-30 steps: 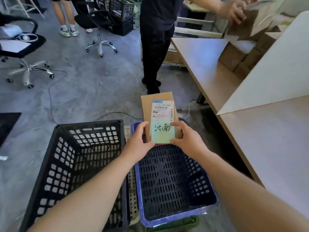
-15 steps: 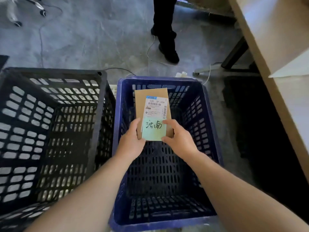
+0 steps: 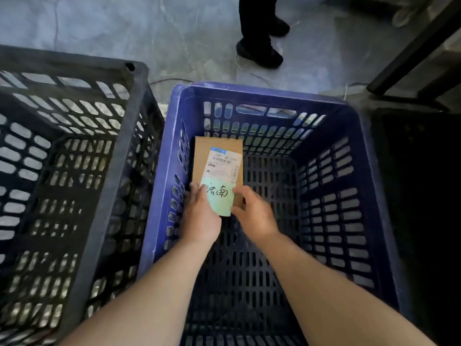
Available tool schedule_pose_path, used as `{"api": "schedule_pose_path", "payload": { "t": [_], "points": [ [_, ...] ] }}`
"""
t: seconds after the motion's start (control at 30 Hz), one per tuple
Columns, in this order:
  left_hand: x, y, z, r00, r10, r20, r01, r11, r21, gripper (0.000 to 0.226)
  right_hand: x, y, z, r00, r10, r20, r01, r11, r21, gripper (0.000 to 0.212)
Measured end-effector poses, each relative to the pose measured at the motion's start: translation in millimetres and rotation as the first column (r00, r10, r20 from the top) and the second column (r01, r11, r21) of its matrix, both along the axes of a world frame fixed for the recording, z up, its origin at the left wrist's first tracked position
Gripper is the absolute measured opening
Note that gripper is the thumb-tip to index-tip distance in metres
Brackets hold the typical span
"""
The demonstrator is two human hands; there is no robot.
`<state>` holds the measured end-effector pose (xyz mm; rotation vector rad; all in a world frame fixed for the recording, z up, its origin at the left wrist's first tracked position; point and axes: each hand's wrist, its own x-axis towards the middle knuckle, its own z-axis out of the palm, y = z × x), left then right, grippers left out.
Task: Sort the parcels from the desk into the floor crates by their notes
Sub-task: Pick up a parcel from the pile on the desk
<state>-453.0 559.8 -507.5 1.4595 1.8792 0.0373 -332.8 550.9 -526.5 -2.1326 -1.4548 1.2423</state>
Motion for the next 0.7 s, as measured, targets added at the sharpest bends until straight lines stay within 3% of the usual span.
{"api": "schedule_pose_path", "payload": {
  "t": [0.13, 0.27, 0.5, 0.7],
  "points": [
    [3.4, 2.3, -1.0, 0.995, -0.08, 0.058, 0.079, 0.996, 0.03, 0.068, -4.9, 3.7, -4.6, 0.997, 0.058, 0.055, -0.057, 0.998, -0.02, 0.044],
    [-5.3, 3.1, 17.9, 0.996, -0.079, 0.03, 0.079, 0.997, -0.004, 0.065, 3.1, 7.3, 24.0, 0.945, 0.227, 0.237, -0.208, 0.973, -0.103, 0.052],
    [-16.1, -8.9, 95.3, 0.898, -0.402, -0.177, 0.419, 0.906, 0.067, 0.068, 14.6, -11.9, 118.2, 0.826, 0.286, 0.485, -0.272, 0.957, -0.102, 0.061],
    [-36.4, -37.0, 180.4, 0.841, -0.478, -0.252, 0.512, 0.855, 0.086, 0.076, 15.0, -63.5, 215.2, 0.778, 0.224, 0.587, -0.235, 0.97, -0.058, 0.068]
  ]
}}
